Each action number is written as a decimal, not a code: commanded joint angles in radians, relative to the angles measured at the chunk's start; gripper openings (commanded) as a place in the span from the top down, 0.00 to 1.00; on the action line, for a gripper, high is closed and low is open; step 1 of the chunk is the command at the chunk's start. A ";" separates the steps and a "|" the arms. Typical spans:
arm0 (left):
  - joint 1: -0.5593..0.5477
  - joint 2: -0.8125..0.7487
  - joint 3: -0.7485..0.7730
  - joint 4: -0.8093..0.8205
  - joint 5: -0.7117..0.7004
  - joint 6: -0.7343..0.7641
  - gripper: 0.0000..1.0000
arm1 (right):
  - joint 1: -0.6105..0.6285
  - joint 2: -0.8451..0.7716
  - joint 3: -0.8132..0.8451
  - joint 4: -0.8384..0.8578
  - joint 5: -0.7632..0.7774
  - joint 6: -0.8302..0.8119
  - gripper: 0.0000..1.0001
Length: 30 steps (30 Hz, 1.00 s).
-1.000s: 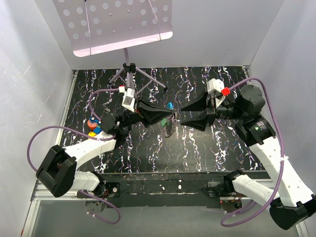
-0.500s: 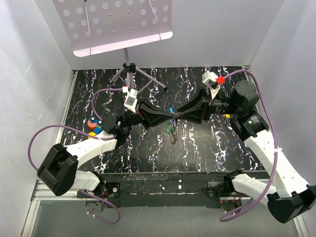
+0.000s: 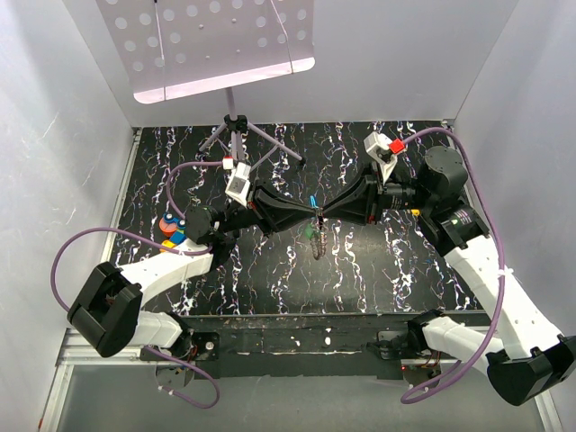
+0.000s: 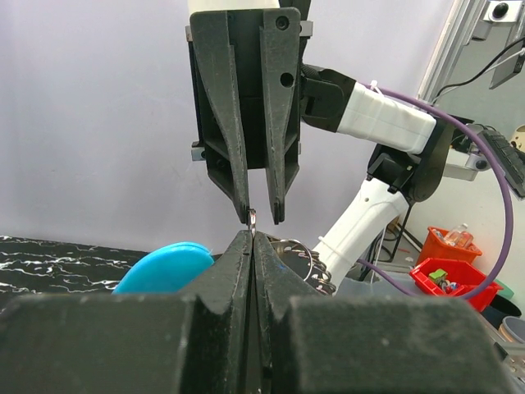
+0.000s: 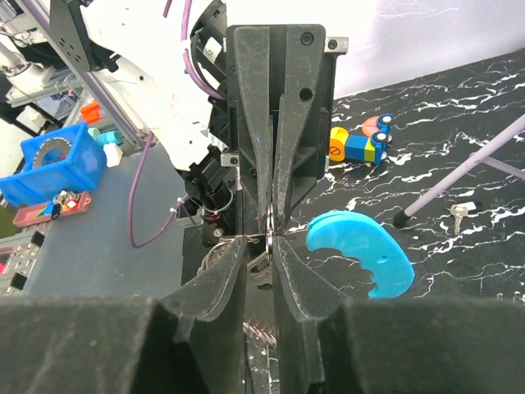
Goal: Put the keys on the keyring
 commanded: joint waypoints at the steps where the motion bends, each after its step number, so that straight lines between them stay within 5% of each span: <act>1: 0.007 -0.042 0.004 0.108 -0.007 0.008 1.00 | -0.005 0.002 0.043 -0.015 -0.019 -0.008 0.76; 7: 0.008 -0.038 0.004 0.114 -0.006 0.002 1.00 | -0.005 0.008 0.046 -0.012 -0.007 0.000 0.77; 15: 0.008 -0.046 -0.002 0.123 -0.007 0.002 1.00 | -0.004 0.014 0.049 -0.010 -0.016 0.018 0.99; 30: 0.020 -0.078 0.009 0.190 -0.061 -0.020 1.00 | -0.005 0.021 0.035 -0.019 -0.024 0.058 0.99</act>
